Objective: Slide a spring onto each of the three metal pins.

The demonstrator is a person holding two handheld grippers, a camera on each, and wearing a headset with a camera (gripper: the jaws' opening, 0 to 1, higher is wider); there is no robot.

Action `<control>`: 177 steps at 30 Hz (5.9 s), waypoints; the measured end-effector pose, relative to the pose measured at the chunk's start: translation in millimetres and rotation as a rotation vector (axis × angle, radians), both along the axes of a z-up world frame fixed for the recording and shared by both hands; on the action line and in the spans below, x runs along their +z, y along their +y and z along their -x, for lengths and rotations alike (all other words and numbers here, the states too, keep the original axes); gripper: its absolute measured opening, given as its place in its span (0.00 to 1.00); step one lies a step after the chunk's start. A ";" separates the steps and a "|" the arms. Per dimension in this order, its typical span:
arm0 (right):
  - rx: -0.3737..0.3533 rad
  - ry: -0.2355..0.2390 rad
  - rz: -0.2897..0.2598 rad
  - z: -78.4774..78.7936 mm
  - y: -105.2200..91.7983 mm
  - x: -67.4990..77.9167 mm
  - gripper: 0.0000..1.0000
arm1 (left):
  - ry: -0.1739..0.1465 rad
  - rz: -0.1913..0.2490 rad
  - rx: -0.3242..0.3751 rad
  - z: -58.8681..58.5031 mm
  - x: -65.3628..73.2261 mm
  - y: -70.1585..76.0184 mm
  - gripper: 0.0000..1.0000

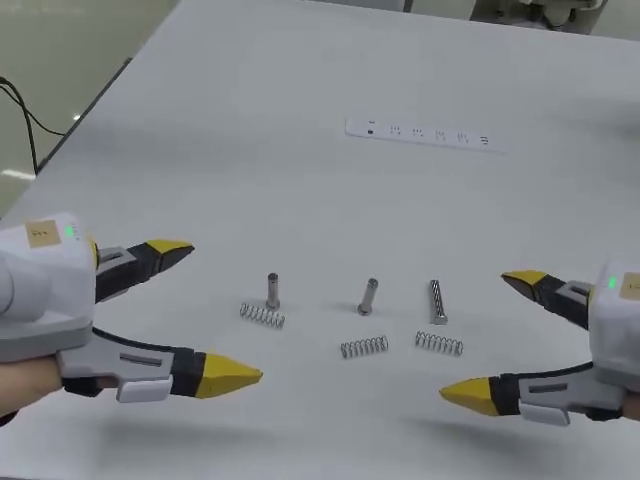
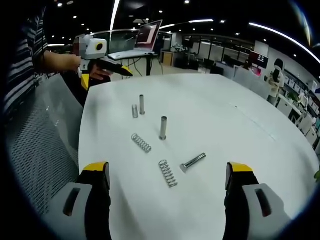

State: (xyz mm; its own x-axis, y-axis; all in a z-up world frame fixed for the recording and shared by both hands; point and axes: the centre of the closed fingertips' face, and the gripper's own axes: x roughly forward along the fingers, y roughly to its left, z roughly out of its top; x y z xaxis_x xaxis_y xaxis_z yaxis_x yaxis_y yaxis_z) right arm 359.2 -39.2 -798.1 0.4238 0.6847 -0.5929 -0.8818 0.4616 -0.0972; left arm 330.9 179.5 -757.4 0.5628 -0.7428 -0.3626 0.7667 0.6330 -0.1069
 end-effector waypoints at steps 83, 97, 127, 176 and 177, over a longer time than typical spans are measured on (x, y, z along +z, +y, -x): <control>-0.473 0.447 -0.055 -83.1 10.2 -44.5 0.22 | 0.022 -0.026 0.018 -2.0 -14.5 11.1 0.98; -0.541 0.503 -0.008 -86.7 7.3 -57.7 0.10 | 0.036 0.022 0.021 -2.9 -10.0 10.3 0.98; -0.564 0.475 -0.023 -84.7 8.3 -48.0 0.05 | 0.052 0.006 0.019 0.9 -17.4 13.0 0.98; -0.482 0.271 -0.075 -69.8 4.3 -11.9 0.05 | 0.044 0.008 -0.006 3.1 -13.4 1.7 0.98; -0.478 0.265 -0.070 -68.8 4.3 -11.7 0.05 | 0.046 0.008 -0.006 3.4 -13.7 1.7 0.98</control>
State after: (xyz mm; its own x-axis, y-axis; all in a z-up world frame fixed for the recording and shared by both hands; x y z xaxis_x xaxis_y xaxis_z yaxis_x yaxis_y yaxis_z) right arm 428.0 -34.9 -809.8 0.5394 0.4945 -0.6815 -0.5624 0.8140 0.1455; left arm 327.4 181.2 -771.1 0.5409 -0.7495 -0.3817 0.7650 0.6270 -0.1471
